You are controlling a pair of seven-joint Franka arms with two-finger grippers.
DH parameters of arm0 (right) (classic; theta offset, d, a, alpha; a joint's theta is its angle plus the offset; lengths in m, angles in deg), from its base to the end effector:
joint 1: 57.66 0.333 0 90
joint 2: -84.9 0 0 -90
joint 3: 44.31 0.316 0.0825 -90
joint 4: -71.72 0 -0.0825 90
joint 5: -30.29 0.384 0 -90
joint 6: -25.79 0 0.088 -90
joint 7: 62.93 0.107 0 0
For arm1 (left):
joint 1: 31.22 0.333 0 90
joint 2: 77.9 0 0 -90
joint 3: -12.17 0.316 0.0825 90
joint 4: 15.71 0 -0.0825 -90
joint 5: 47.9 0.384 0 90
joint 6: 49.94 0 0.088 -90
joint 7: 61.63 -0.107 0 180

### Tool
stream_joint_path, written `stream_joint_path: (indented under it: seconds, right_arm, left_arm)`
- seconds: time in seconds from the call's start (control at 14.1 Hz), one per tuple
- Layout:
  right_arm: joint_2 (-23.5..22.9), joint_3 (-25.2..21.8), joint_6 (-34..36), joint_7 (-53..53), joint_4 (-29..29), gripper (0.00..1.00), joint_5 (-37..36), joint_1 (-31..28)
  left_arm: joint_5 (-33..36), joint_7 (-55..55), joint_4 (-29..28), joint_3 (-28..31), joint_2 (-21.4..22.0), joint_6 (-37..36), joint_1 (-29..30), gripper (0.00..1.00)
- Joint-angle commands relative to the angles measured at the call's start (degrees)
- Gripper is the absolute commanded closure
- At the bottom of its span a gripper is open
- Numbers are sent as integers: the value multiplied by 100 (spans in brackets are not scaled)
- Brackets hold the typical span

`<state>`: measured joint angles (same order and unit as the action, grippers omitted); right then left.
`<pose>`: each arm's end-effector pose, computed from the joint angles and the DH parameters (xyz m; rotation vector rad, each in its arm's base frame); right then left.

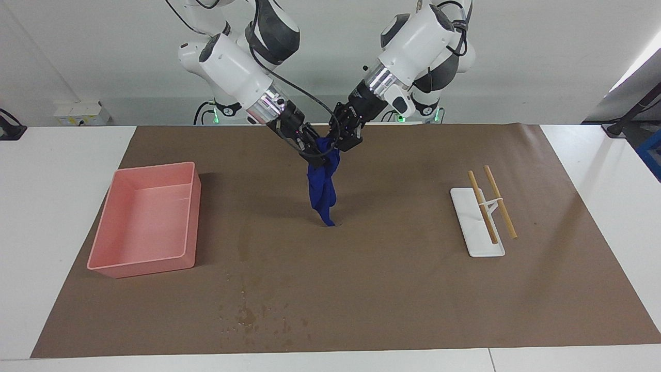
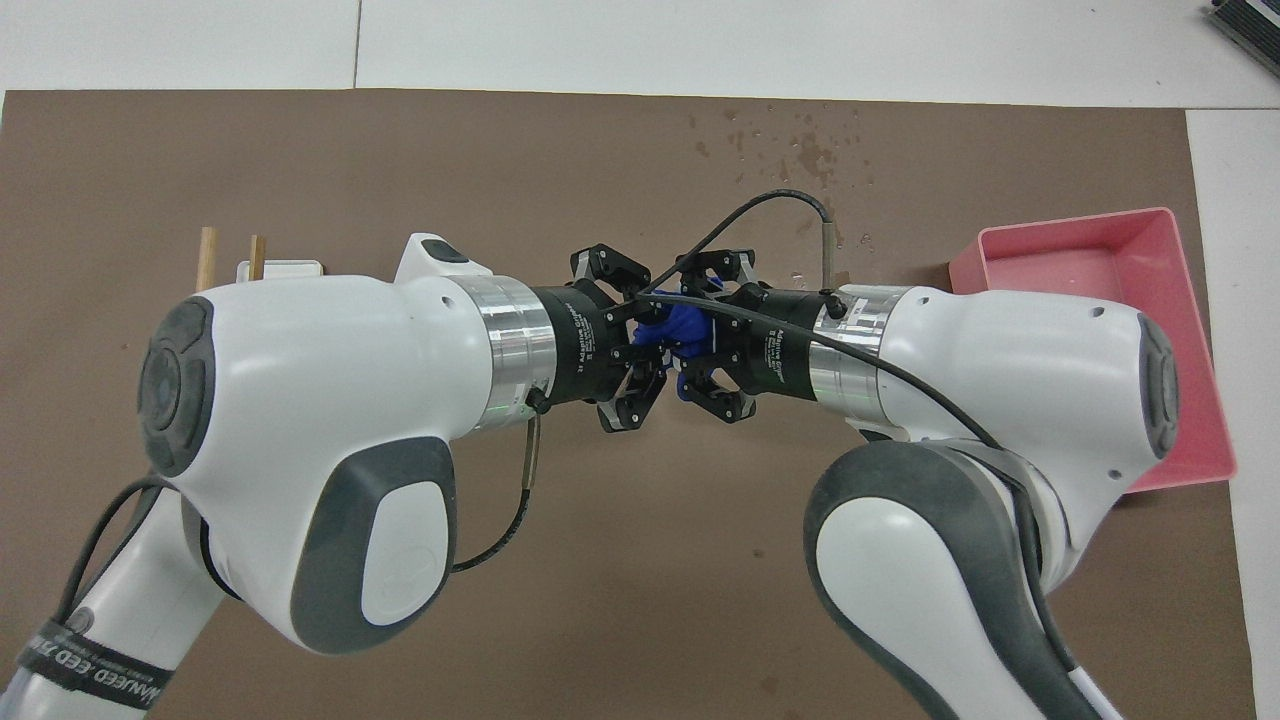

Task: Wipe water with towel using both arms
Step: 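Lower the towel to the spill while the left gripper withdraws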

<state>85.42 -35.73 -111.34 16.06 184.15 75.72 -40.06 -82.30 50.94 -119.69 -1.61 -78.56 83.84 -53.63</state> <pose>0.5293 0.2671 0.5259 -1.8344 1.5424 0.3357 0.4857 -0.3660 0.5832 1.6897 1.8173 -0.4911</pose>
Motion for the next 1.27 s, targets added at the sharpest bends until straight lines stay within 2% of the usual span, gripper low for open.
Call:
stream_joint_path:
  seconds: [0.0,0.21,0.35,0.42,0.57,0.71,0.92,1.06,1.2]
  right_arm:
    - [54,65,344,-164,43,100,-87,24]
    - [54,65,344,-164,51,100,-96,24]
    - [63,65,371,-182,51,100,-122,24]
    - [71,56,597,-365,60,100,-297,-3]
    - [141,38,1465,-1153,51,100,-1076,-169]
    - [220,38,2195,-2084,51,100,-1728,-310]
    - [378,38,3215,-4236,165,100,-2861,-783]
    - [414,47,3499,-5467,201,100,-3678,-934]
    - [502,47,3535,-6426,349,100,-4373,-978]
  left_arm:
    - [-76,-68,123,95,-4,227,-87,0]
    - [151,-434,176,156,-4,184,-8,0]
    - [685,-1424,264,174,-22,113,192,0]
    - [889,-1839,255,165,-31,104,377,0]
    - [1127,-2770,220,174,-22,69,719,0]
    - [1495,-3823,246,174,-13,-420,1229,0]
    - [2496,-5791,202,174,66,-1238,1721,0]
    - [3032,-7879,255,174,101,-1896,1986,0]
    - [3508,-9238,412,183,101,-2476,2039,0]
